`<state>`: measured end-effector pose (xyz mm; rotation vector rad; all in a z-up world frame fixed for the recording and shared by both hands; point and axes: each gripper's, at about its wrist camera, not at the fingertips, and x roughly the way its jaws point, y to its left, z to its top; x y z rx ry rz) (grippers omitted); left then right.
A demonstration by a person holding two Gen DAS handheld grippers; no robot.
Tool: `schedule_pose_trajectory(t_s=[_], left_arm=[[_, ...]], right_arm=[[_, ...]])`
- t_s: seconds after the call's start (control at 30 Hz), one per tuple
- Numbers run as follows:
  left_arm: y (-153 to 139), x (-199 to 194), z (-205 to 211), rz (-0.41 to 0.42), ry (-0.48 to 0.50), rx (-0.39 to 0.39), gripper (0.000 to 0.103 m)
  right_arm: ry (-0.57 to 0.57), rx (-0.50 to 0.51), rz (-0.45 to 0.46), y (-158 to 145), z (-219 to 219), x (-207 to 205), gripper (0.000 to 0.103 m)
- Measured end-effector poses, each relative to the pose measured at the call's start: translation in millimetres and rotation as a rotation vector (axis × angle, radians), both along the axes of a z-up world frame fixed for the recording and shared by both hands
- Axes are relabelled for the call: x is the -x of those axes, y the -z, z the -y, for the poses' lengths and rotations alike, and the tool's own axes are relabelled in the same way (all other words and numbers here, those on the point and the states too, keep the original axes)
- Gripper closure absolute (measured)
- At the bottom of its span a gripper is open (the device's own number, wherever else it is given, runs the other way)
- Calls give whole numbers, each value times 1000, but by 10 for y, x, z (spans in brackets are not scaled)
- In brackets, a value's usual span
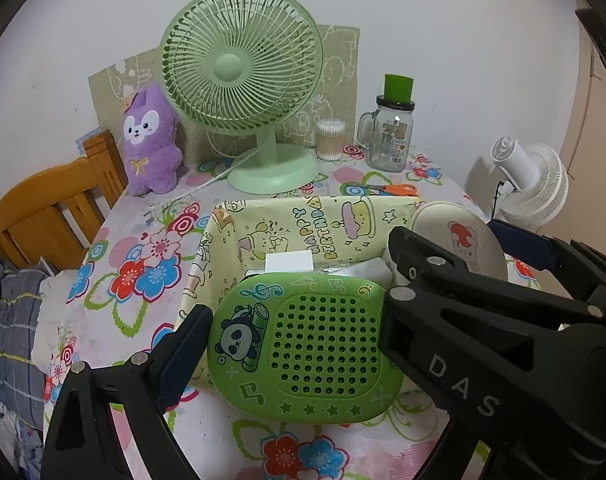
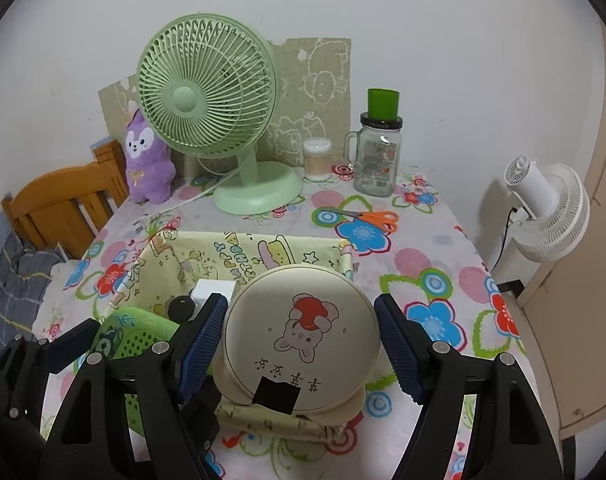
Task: Organize rigid objects
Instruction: 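Lower the green speaker with the left tool while the right tool lowers the compact into the basket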
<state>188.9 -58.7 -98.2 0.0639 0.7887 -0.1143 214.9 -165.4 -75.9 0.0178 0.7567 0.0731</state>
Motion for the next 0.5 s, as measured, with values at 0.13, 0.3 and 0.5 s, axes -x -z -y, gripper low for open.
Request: schedule_pose_trajectory(t_s=[0.13, 0.3, 0.5], left_arm=[[64, -95, -43, -21, -10, 1, 8], [110, -180, -83, -37, -15, 6, 8], [180, -252, -144, -52, -40, -2, 8]], right_arm=[[-28, 11, -14, 76, -53, -126, 26], [-48, 34, -31, 182, -123, -250, 26], [-70, 24, -54, 277, -199, -363, 26]])
